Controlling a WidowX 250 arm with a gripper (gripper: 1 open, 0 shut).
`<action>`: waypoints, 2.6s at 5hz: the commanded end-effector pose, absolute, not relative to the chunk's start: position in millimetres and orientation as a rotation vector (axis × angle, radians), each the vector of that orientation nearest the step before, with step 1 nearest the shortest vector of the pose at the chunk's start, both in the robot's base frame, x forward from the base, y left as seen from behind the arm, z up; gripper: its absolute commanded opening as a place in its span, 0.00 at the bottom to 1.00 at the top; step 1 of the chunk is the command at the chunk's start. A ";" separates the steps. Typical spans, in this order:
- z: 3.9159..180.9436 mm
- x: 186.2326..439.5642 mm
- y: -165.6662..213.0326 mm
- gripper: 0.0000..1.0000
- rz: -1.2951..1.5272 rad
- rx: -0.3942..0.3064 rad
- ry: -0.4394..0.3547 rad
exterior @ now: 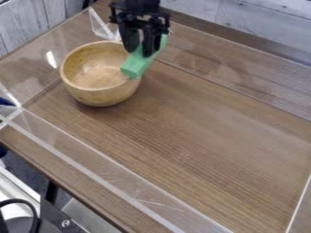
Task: Put the green block in the brown bowl
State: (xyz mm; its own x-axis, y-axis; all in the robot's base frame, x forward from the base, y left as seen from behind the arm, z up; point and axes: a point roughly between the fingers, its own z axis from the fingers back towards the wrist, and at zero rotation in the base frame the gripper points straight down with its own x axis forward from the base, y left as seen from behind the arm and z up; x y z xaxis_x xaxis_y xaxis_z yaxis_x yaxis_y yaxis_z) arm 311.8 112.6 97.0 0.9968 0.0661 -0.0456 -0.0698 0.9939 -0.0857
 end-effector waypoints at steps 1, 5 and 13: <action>117.7 319.1 128.8 0.00 0.088 -0.044 -0.033; 96.0 311.1 160.8 0.00 0.133 -0.008 0.001; 61.7 299.5 198.0 0.00 0.184 0.014 0.064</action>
State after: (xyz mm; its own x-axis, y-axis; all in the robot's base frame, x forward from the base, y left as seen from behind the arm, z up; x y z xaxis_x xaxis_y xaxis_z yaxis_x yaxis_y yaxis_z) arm 302.5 184.7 61.4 0.9844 0.1573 -0.0788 -0.1578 0.9875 -0.0003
